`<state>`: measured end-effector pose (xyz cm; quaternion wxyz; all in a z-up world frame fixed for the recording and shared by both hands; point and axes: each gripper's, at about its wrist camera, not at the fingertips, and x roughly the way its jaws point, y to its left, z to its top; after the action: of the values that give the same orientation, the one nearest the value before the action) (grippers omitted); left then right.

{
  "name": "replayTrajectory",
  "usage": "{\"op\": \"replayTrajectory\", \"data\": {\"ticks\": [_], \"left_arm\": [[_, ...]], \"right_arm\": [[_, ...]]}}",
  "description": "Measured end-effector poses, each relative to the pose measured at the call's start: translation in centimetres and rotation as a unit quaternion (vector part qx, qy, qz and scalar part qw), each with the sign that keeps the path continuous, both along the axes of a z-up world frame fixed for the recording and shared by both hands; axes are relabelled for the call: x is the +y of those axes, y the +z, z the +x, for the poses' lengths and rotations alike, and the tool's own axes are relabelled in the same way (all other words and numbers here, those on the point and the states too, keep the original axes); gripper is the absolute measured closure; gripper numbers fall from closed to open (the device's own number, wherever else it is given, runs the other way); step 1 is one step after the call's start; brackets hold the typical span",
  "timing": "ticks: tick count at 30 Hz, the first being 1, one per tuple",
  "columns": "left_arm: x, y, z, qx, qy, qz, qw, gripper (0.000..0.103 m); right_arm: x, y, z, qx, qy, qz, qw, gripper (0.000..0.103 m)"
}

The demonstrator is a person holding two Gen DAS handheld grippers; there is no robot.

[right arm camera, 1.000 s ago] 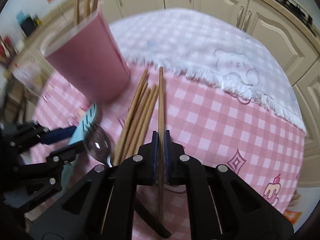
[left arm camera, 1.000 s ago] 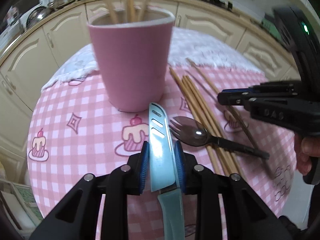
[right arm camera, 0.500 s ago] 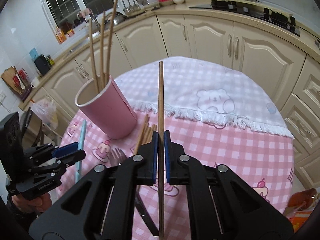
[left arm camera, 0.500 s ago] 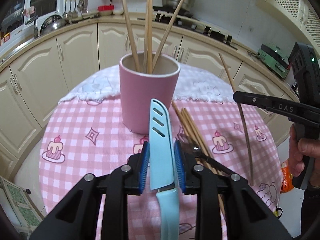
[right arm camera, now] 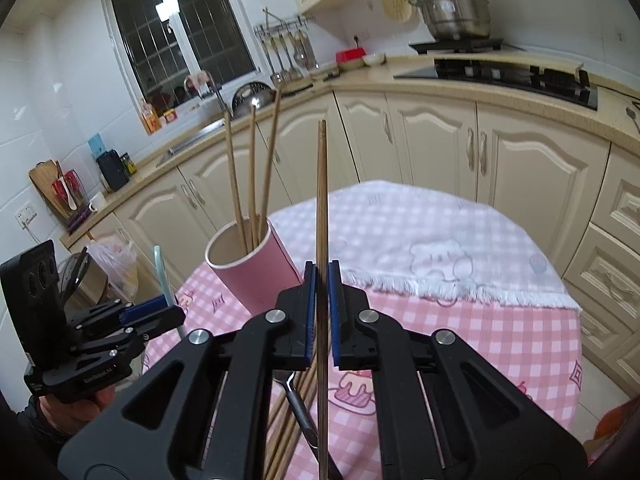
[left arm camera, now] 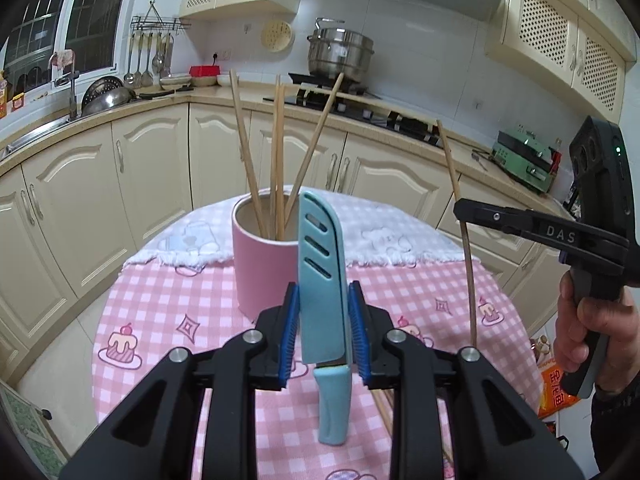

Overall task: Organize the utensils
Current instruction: 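Raise the knife and chopstick with both grippers over the pink cup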

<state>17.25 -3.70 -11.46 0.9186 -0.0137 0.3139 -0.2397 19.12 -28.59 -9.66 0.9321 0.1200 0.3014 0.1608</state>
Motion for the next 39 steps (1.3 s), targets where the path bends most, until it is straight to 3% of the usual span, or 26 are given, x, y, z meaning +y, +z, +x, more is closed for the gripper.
{"op": "replayTrajectory", "data": {"ticks": [11,21,26,33,39], "left_arm": [[0.5,2.9,-0.2,-0.043,-0.003,-0.020,0.9989,0.079],[2.7,10.6,1.4,-0.124,0.013,-0.034,0.9917,0.079],[2.9,13.1,3.6,-0.145,0.019,-0.036,0.9886,0.079],[2.6,13.9,6.7,-0.148,0.021,-0.038,0.9880,0.079],[1.9,12.4,8.6,-0.130,0.021,-0.030,0.9909,0.079]], "right_arm": [[0.4,2.7,-0.2,-0.053,-0.003,0.014,0.998,0.097],[3.5,7.7,3.6,-0.138,0.013,0.036,0.990,0.097],[4.9,9.8,5.8,-0.169,0.021,0.051,0.984,0.096],[6.5,11.2,8.7,-0.193,0.024,0.048,0.980,0.096],[7.4,9.7,10.1,-0.186,0.019,0.045,0.981,0.096]]}}
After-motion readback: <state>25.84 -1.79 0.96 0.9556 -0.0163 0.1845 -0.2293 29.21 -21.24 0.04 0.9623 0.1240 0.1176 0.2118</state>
